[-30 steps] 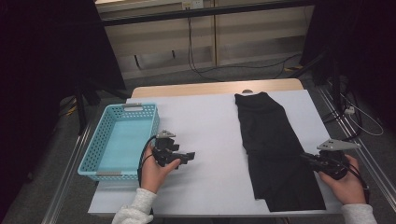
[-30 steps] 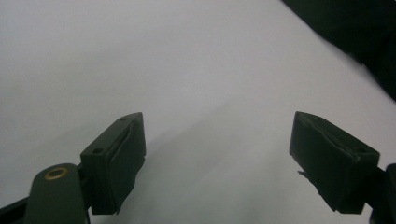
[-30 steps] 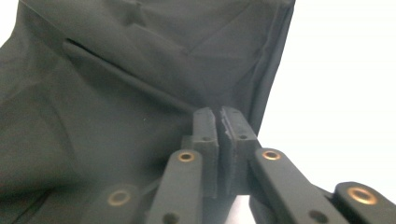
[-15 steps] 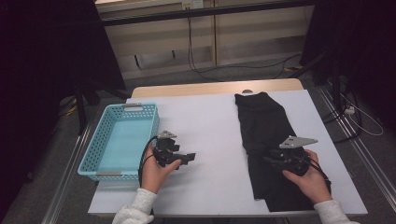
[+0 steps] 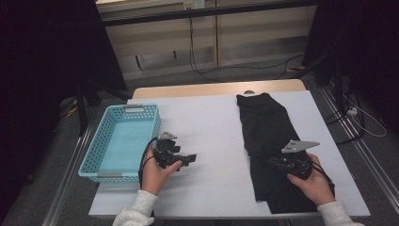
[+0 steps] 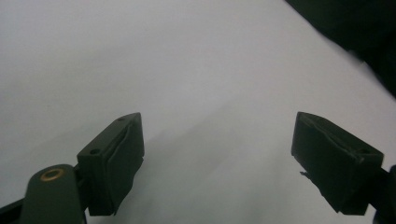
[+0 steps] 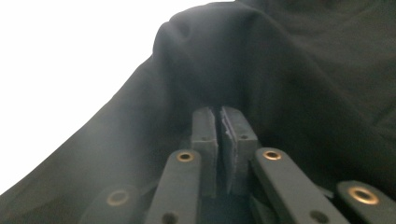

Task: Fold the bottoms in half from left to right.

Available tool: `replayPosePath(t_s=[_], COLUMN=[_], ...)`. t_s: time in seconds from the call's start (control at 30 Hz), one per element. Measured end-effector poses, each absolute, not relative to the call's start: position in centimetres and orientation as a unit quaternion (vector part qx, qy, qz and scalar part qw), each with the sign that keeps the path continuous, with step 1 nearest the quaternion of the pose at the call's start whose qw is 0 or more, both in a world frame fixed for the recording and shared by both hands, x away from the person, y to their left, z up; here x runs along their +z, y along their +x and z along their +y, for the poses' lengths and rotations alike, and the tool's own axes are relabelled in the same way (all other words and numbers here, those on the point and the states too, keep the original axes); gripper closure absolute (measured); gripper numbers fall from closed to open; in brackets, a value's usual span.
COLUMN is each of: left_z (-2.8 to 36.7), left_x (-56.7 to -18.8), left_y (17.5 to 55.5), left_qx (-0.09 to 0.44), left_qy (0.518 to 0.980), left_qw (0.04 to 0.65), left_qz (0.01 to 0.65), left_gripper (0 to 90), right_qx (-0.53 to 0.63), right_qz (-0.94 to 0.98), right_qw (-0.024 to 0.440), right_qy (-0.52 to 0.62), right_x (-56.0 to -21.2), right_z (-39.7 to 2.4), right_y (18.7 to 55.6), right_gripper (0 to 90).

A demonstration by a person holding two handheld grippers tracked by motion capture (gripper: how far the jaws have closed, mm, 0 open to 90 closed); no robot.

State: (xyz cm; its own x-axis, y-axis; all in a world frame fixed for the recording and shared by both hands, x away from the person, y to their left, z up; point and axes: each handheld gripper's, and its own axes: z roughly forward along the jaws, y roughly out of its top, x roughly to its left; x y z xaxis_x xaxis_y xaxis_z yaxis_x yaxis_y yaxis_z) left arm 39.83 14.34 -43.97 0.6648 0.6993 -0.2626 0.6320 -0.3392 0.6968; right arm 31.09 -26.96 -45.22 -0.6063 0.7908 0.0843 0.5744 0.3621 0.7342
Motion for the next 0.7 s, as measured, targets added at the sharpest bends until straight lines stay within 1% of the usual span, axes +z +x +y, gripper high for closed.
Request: replayPosePath(t_s=[0.27,0.53,0.6,0.67,0.7], left_z=[14.3,13.9,13.9,13.8,13.8], left_x=[-43.9,-43.8,-43.7,-43.8,-43.8], left_y=[39.9,39.9,39.9,39.9,39.9], left_qx=[0.044,0.044,0.044,0.043,0.044], left_qy=[0.819,0.820,0.820,0.822,0.821], left_qw=[0.405,0.406,0.407,0.405,0.405], left_qz=[0.403,0.400,0.400,0.399,0.400], left_gripper=[17.4,17.5,17.6,17.6,17.8], right_qx=[0.410,0.410,0.414,0.413,0.412], right_qz=[0.781,0.771,0.770,0.767,0.771], right_qw=[0.154,0.162,0.160,0.154,0.143], right_qy=[0.446,0.460,0.459,0.465,0.465], right_x=[-43.8,-43.4,-43.4,-43.4,-43.3], right_z=[-30.1,-32.5,-33.2,-33.7,-33.9], right_y=[28.9,26.4,25.6,24.9,24.7], right_gripper=[87.3,87.0,84.8,76.4,75.1])
